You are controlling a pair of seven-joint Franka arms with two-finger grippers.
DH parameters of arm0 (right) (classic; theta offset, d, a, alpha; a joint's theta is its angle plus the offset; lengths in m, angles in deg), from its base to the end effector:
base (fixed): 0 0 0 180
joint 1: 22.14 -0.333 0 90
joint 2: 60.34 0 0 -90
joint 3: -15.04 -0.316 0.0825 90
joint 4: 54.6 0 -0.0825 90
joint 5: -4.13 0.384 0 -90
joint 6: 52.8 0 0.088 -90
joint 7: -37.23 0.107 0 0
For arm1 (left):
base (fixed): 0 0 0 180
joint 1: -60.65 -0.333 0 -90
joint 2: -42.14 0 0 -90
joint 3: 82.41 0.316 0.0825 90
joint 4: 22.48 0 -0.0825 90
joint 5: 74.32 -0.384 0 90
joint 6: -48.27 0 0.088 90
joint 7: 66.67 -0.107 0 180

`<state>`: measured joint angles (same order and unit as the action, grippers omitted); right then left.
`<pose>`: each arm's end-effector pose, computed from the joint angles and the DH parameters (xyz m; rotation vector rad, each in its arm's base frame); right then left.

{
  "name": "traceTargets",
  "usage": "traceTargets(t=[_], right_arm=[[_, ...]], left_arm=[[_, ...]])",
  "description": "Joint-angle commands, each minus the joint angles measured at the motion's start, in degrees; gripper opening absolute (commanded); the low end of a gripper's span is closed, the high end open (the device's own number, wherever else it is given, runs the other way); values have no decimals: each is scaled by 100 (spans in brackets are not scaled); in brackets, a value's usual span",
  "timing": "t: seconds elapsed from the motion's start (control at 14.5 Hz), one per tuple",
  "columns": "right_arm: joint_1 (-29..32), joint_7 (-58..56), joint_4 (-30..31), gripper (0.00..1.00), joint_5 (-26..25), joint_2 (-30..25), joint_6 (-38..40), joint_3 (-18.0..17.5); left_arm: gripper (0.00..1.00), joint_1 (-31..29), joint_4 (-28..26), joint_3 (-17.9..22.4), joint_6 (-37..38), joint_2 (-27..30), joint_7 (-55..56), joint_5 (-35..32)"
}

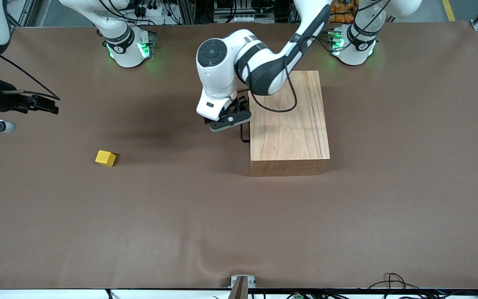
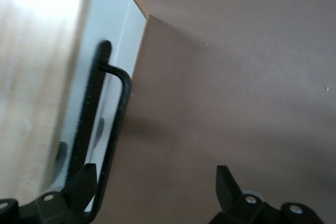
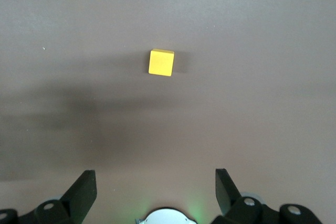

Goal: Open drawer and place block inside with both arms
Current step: 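Hook the drawer handle with the left gripper while the right gripper approaches the cube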

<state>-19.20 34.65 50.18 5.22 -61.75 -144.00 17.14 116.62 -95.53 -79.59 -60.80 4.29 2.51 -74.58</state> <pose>0.5290 -0.0448 0.5193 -3.0898 0.0699 0.3267 0.4323 -0.5904 0.3627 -3.0696 -0.4144 -0.0237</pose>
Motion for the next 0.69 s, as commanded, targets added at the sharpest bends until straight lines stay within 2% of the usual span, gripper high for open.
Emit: traceTargets(t=[0.0,0.14,0.62], right_arm=[[-39,12,384,100,58,-88,-389,10],[-22,12,595,100,58,-71,-678,10],[-21,-59,1377,100,6,-71,-1768,19]], left_arm=[[100,177,203,236,-9,-231,-842,-97],[100,168,194,210,52,-250,-1055,-325],[100,177,185,174,158,-416,-1284,-309]])
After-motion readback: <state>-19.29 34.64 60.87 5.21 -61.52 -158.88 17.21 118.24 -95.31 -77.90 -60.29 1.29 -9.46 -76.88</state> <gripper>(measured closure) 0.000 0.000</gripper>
